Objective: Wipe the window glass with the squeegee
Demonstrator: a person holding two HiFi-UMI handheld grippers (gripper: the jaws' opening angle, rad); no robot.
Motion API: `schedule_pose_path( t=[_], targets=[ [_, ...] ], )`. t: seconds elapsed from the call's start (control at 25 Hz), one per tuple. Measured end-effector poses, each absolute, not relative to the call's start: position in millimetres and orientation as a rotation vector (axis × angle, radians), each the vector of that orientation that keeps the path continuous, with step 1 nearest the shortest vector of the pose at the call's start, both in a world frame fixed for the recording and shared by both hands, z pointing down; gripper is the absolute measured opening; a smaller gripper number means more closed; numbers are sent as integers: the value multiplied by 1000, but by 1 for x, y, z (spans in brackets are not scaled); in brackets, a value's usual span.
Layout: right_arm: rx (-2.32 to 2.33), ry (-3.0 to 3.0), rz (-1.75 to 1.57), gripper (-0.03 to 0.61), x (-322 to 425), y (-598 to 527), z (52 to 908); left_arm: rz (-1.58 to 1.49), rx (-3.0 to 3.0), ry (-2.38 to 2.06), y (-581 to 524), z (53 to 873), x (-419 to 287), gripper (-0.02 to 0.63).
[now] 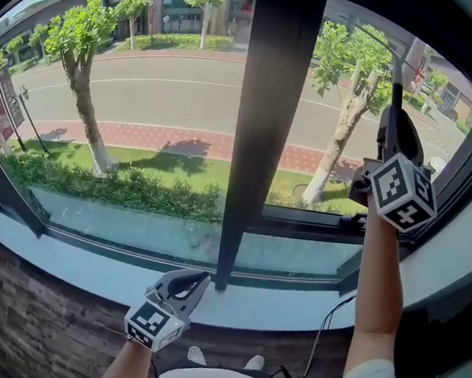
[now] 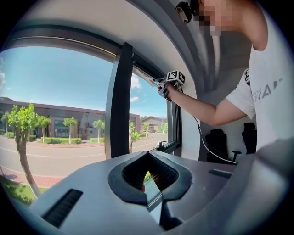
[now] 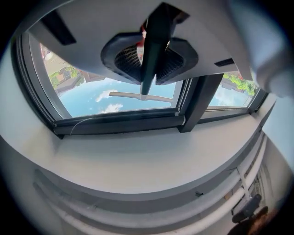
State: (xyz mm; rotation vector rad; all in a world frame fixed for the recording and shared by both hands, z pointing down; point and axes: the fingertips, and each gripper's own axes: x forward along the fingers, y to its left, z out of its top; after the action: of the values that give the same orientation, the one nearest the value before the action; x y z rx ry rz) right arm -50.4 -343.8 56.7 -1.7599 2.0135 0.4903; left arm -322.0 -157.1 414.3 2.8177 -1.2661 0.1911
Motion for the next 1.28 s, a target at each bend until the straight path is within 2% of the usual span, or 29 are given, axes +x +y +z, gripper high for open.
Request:
schedule_pose_path(
  t=[0.2, 0.56, 1.28],
  targets=[
    [-1855, 1964, 627, 100, -57, -359, 21, 172, 2815, -1234, -155, 422, -320, 18],
    [-1869, 2034, 699, 100, -83, -378, 29, 103, 2781, -1273, -156, 420, -317, 18],
    [-1902, 2075, 676, 100, -81, -378, 123, 69, 2775, -1333, -159, 406, -306, 17]
  ],
)
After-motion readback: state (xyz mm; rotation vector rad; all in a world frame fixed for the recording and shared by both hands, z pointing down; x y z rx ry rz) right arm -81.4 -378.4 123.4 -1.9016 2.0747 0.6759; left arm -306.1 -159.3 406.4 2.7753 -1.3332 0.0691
